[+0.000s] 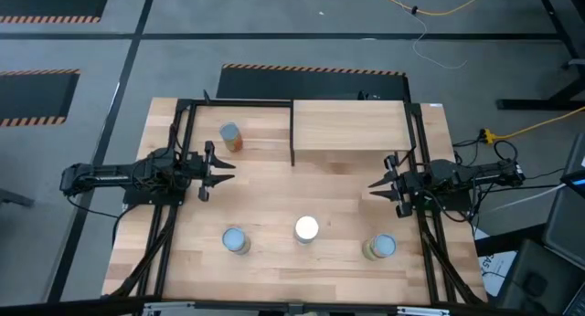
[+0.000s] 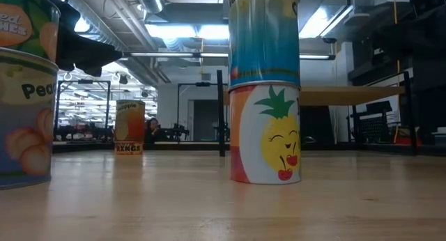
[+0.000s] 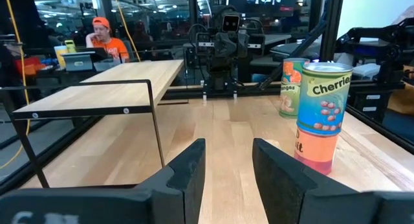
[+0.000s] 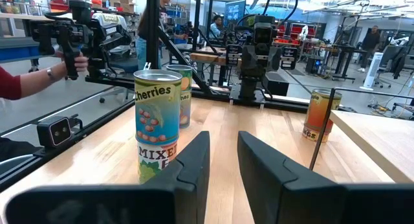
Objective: Pick and place cans onto a shelf
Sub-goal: Put the orange canned pineapple on the shelf
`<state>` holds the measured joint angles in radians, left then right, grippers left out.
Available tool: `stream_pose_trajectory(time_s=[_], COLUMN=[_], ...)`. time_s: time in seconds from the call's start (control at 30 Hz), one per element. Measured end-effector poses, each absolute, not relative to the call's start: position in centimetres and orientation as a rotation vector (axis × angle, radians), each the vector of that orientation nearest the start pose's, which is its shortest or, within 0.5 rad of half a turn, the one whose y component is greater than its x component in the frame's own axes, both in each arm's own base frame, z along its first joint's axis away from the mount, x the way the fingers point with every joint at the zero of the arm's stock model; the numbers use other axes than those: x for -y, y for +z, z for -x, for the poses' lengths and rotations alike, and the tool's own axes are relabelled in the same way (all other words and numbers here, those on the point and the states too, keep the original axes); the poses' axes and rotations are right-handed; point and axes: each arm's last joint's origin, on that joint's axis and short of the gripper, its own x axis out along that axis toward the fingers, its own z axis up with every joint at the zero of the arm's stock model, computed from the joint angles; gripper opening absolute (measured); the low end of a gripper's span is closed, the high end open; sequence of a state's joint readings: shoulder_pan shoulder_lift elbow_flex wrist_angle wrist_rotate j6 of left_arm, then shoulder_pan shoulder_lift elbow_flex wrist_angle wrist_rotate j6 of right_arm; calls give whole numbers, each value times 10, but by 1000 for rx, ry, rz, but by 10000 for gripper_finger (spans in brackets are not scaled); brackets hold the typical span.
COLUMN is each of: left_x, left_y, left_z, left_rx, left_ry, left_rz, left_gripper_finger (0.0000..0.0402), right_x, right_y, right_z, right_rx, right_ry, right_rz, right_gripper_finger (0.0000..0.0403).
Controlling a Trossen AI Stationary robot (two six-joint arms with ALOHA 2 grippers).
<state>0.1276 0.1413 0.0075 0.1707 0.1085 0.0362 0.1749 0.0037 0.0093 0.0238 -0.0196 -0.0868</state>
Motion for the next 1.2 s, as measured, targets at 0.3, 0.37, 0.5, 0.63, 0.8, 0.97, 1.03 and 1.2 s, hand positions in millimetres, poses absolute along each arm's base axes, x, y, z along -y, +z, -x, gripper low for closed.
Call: stream_pose_trajectory(time_s=[0.3,0.37,0.5,0.63,0.8,0.97,1.03,1.2], left_x=[-10,-10,-10,-10,-10,-10,-10,-12], left_y=[171,171,172,172,172,172,172,173], left_z=[-105,-105,-105,-105,-105,-105,-105,-105], left_rx=[37,38,49,49,48,48,48,63], left_ry=[19,20,20,19,19,21,22,91], left_rz=[-41,-41,-39,-12,-8,-9,-9,54], left_gripper_finger=[121,121,121,121,121,121,121,122], right_x=[-17,-17,-17,-17,-17,-17,-17,-17], right_y=[169,169,169,169,169,169,169,169], right_z=[-96,-96,-96,-96,-96,-96,-96,-96], right_rx=[37,38,37,38,38,38,38,37], right_ry=[193,193,193,193,193,193,193,193], right_rz=[84,84,84,84,84,84,84,84], right_gripper_finger=[85,85,85,85,85,85,85,85])
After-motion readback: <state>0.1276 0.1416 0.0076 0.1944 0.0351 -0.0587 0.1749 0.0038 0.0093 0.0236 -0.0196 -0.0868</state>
